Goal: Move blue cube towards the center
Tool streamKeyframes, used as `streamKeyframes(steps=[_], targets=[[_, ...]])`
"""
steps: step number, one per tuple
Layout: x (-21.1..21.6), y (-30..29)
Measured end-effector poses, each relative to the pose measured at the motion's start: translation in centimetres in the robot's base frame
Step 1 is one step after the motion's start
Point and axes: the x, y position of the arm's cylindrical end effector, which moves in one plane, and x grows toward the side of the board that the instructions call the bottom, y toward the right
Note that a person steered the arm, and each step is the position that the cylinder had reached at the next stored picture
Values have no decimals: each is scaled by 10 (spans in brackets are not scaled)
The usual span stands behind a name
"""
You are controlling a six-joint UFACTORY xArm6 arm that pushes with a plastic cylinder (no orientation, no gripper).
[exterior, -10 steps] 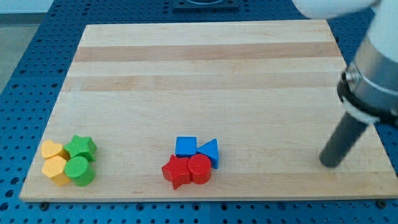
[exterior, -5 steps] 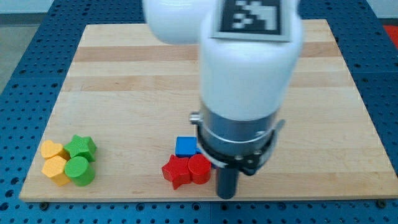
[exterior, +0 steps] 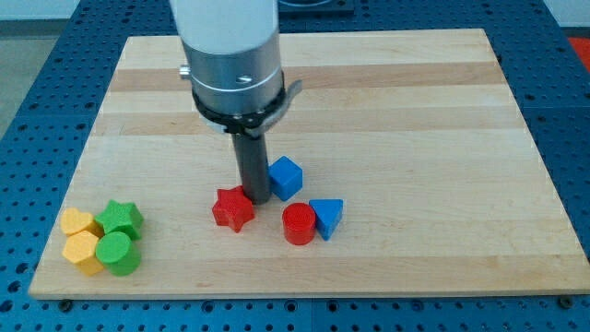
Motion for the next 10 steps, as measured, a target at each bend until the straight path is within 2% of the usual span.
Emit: streamKeyframes(steps=[1, 2, 3, 5, 6, 8, 10], targets=[[11, -11], [42, 8], [17, 52], [-84, 27], [-83, 27], [-38, 7], [-81, -15]])
